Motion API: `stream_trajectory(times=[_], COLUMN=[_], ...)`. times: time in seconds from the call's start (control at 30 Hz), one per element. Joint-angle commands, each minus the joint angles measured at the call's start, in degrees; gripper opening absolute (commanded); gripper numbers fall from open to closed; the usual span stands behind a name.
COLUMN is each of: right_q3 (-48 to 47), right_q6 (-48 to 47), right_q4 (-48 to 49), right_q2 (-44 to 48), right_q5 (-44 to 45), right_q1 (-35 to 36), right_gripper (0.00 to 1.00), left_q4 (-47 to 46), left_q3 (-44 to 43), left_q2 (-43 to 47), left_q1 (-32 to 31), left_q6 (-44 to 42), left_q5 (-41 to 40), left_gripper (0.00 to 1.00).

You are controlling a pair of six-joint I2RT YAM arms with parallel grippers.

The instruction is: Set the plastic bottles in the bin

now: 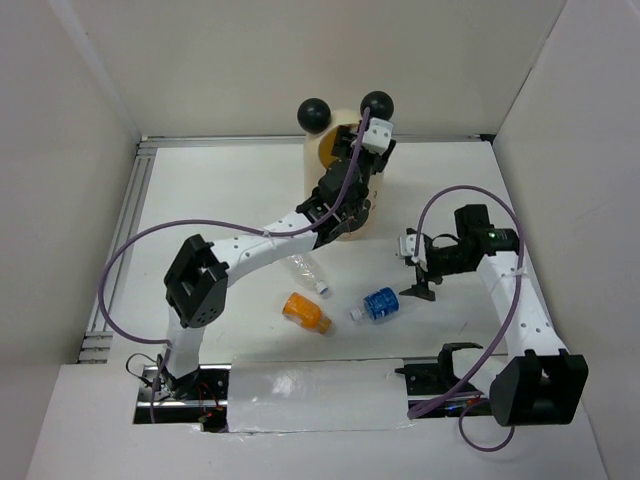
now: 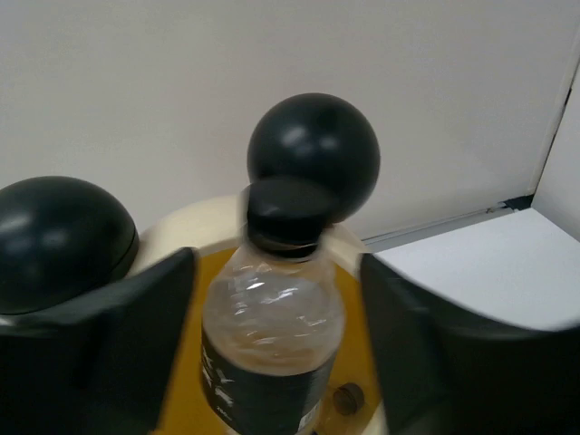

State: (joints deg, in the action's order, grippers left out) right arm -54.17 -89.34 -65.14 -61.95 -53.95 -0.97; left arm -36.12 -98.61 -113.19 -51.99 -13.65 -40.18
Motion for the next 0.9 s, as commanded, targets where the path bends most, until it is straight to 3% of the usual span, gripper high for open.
stream_trajectory(times=[0.0,0.03,0.07,0.27,0.37,0.4,0.43,0.47,0.5,0.6,0.67,0.77,0.83,0.87], right_q3=[2.1,2.8,4.2,8.1,10.4,11.9,12.6,13.2,13.7,15.5,16.9,16.9,15.9,14.1], right_q6=[-9.9,-12.2,-14.8,-13.1,-7.6,-4.2,-2.3,-0.3,3.3,6.8,8.5,9.1,7.0,6.5], right_q4=[-5.8,-6.6,-6.6,1.1,8.5,13.2,15.8,18.3,22.7,29.3,31.6,33.2,28.2,26.4], right_q2=[-0.4,-1.4,-2.3,-4.3,-5.6,-6.2,-7.0,-7.6,-8.9,-11.1,-12.9,-13.6,-13.6,-11.6], right_q5=[0.6,0.6,1.5,6.5,10.9,13.7,15.1,16.5,17.9,23.9,27.0,28.3,25.9,24.3], right_q1=[2.8,3.3,4.1,11.9,16.4,18.9,20.2,21.4,22.7,26.8,28.0,28.7,28.1,26.9], right_gripper=[1.00,1.00,1.00,1.00,1.00,1.00,1.00,1.00,1.00,1.00,1.00,0.85,0.70,0.55], left_q4=[-4.2,-3.1,-0.7,7.2,20.5,32.0,32.1,42.1,46.2,60.0,63.5,65.8,65.8,64.5], left_q3=[-1.2,-1.2,-0.7,1.6,6.9,10.0,12.1,14.8,18.1,31.8,40.9,49.6,52.6,53.9], left_q2=[1.3,1.8,2.5,12.7,20.6,26.4,29.3,32.3,35.3,46.5,53.6,58.6,61.4,61.4], left_q1=[0.4,0.4,0.4,-1.4,-3.2,-3.2,-3.8,-3.8,-3.8,-5.1,-5.1,-5.1,-5.1,-5.1], left_q6=[-0.9,-0.1,1.9,6.9,14.3,23.2,28.5,33.5,43.3,57.2,67.8,76.1,79.4,81.2], left_q5=[-2.2,-2.2,-1.2,-2.1,-3.9,-3.9,-4.6,-4.6,-4.6,-3.7,-0.9,3.6,6.2,7.4], left_gripper=[0.89,0.98,1.00,1.00,1.00,1.00,1.00,1.00,1.00,1.00,1.00,1.00,1.00,1.00])
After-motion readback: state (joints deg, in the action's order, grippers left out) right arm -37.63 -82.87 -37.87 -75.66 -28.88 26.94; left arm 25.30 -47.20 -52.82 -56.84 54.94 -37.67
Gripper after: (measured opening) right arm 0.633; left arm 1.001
